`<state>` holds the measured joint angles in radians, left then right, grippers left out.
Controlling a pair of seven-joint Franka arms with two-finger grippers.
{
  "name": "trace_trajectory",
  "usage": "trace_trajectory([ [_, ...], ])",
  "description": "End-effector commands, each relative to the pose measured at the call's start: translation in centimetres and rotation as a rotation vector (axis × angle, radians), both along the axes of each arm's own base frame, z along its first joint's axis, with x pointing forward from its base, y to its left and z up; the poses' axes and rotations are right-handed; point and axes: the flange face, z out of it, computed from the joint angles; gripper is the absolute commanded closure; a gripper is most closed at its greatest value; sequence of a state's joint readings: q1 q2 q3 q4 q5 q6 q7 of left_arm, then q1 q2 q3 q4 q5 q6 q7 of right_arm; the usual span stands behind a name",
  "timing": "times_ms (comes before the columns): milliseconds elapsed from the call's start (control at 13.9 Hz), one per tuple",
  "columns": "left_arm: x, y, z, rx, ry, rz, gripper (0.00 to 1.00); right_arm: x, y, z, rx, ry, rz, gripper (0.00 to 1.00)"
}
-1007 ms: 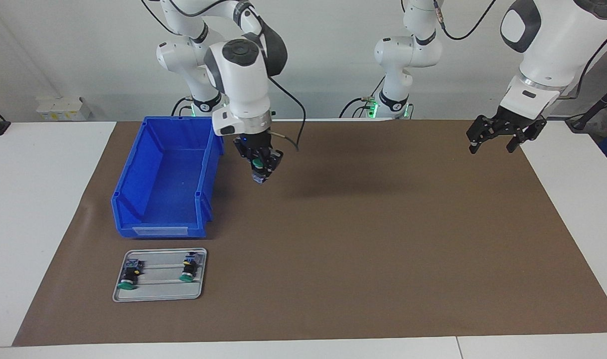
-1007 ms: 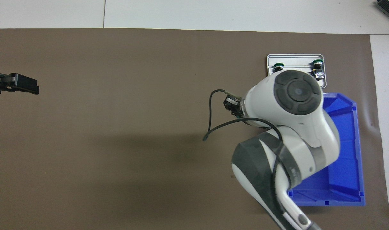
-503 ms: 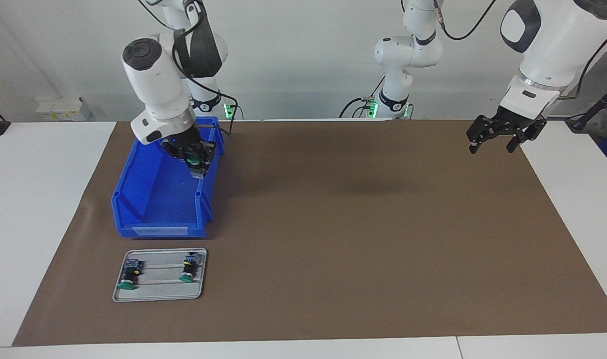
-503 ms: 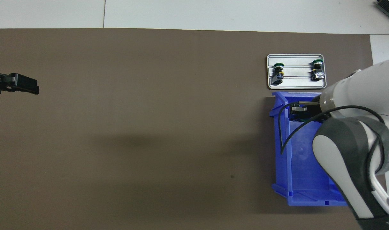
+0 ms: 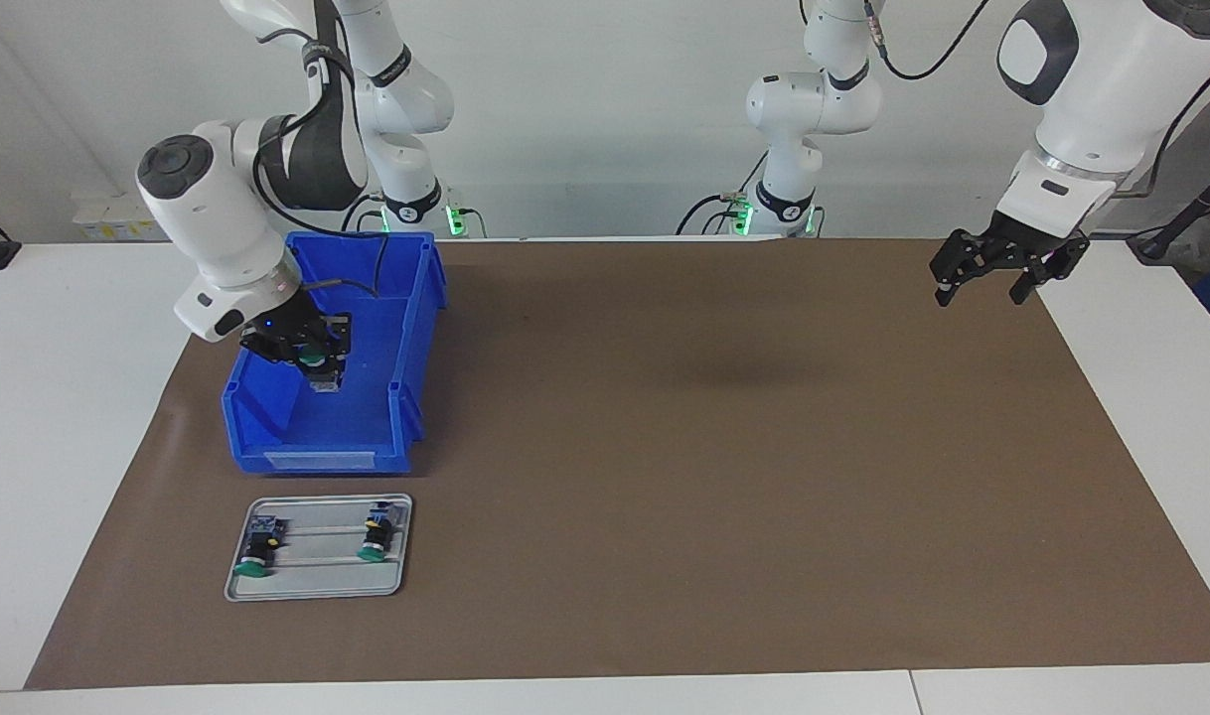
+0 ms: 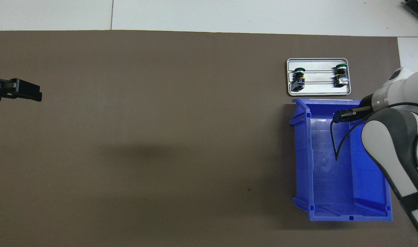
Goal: Place and press button with both arms
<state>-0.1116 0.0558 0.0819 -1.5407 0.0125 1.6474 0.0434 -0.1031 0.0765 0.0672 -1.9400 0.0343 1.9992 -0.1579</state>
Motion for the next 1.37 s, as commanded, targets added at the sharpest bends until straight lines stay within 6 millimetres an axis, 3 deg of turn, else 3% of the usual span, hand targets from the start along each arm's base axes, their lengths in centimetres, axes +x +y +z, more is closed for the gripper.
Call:
trace_trajectory([
  [0, -0.9, 0.3, 0.1, 0.011, 0.008, 0.005, 0.00, 1.0, 0.0, -2.4, 0.027, 0.000, 0.023, 1.00],
  [647, -0.9, 0.3, 0.1, 0.011, 0.008, 0.005, 0.00, 1.1, -1.4, -9.1, 0.033, 0.036, -0.038, 1.00],
  [1007, -0.9, 0.3, 0.1, 0.011, 0.008, 0.005, 0.00, 0.2, -1.3, -12.2, 0.031, 0.056, -0.091, 1.00],
  [1078, -0.9, 0.3, 0.1, 0.011, 0.008, 0.005, 0.00, 0.2, -1.2, -12.1, 0.030, 0.047, -0.095, 0.91],
  [1150, -0.9, 0.2, 0.1, 0.010, 0.008, 0.005, 0.00, 0.3, -1.1, -12.1, 0.030, 0.041, -0.094, 0.51],
  [1222, -0.9, 0.2, 0.1, 0.010, 0.008, 0.005, 0.00, 0.5, -1.1, -11.9, 0.028, 0.038, -0.100, 0.33],
  [1294, -0.9, 0.2, 0.1, 0.010, 0.008, 0.005, 0.00, 0.5, -1.0, -11.7, 0.028, 0.037, -0.105, 0.00],
])
